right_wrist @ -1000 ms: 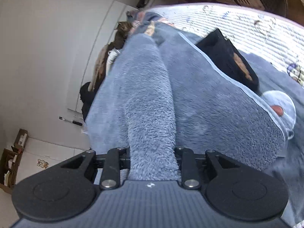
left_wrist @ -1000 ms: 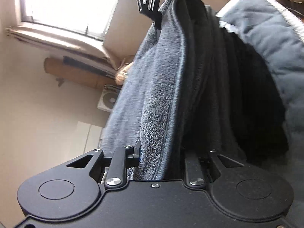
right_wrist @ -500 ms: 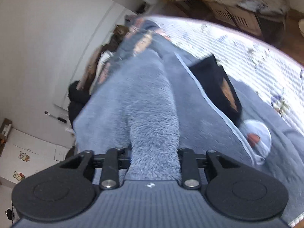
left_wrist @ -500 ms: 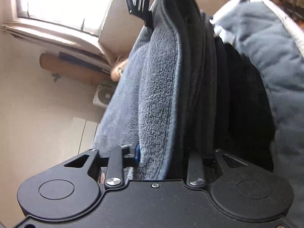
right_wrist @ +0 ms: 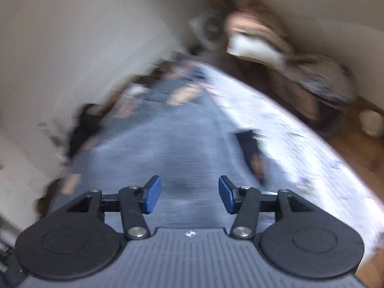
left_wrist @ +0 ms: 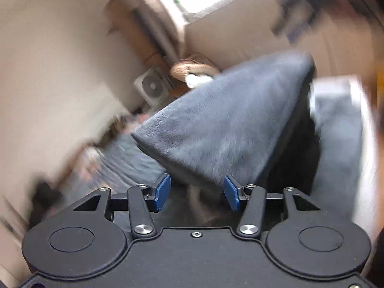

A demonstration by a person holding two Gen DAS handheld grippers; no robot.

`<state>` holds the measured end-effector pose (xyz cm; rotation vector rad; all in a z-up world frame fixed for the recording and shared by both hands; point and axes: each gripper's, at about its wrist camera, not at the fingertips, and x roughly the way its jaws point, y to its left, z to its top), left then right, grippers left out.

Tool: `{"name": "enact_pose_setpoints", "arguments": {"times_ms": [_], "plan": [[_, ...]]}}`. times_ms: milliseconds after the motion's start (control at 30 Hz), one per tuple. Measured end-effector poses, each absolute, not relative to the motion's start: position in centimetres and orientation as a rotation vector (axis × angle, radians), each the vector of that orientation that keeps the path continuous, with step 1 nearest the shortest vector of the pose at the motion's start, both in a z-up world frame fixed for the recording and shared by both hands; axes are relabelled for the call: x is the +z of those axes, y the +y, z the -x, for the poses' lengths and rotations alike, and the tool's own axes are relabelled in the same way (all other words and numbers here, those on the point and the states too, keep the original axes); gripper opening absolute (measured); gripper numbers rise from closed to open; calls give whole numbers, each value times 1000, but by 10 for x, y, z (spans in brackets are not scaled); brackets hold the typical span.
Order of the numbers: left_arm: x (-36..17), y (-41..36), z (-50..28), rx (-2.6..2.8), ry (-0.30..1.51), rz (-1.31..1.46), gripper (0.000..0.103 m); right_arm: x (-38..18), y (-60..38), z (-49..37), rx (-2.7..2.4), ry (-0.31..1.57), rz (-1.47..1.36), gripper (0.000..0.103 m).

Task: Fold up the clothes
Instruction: 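Lower the blanket onto the quilt and open both grippers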

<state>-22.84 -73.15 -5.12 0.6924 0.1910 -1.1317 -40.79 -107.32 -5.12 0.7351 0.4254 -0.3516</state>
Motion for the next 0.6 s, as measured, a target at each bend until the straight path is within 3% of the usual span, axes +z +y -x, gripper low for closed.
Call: {"name": "enact_pose_setpoints", "arguments": {"times_ms": [100, 300, 600], "plan": [[-36, -749, 209, -1212, 395, -431, 50, -50, -1045, 391, -250, 408, -702, 64], [-66, -803, 182, -1298, 713, -160, 50, -97, -1055, 379, -269, 471, -771, 65], [-85, -788, 153, -1205, 781, -97, 50, -142, -1084, 425, -354, 424, -832, 63]]}}
